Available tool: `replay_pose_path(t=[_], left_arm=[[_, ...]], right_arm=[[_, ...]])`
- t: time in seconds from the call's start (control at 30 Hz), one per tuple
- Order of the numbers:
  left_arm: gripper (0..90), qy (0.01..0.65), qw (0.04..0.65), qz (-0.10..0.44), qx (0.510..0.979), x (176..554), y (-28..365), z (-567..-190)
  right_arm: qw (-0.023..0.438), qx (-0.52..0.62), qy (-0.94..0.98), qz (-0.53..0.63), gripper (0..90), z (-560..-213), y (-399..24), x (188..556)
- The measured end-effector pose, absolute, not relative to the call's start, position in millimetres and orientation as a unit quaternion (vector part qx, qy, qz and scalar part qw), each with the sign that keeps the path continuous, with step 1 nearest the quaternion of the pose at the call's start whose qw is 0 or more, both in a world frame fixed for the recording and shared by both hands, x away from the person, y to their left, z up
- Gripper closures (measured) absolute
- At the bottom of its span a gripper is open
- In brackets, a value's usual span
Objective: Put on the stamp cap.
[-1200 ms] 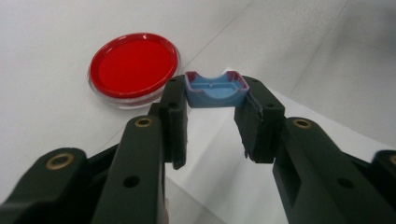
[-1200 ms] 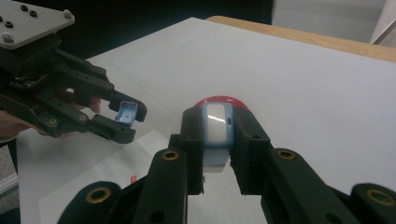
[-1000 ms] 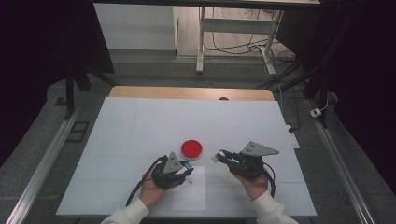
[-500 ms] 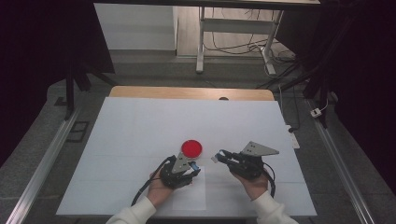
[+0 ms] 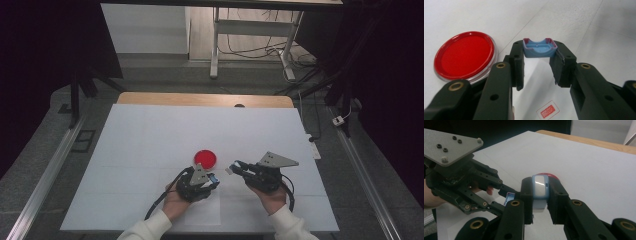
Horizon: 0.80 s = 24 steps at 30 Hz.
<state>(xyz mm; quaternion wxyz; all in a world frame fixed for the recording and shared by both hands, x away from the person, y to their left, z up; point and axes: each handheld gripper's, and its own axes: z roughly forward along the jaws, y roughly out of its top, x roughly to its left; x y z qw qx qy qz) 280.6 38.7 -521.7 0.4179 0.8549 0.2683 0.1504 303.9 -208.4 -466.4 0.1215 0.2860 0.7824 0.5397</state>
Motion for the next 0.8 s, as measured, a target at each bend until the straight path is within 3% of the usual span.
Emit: replay_pose_path(t=[0.8], left_arm=[[64.3,0.264,0.417,0.151,0.857,281.3,30.5,-523.4]], right_arm=[[0.096,0.294,0.781,0.542,75.1,-472.9,-194.8,300.3]])
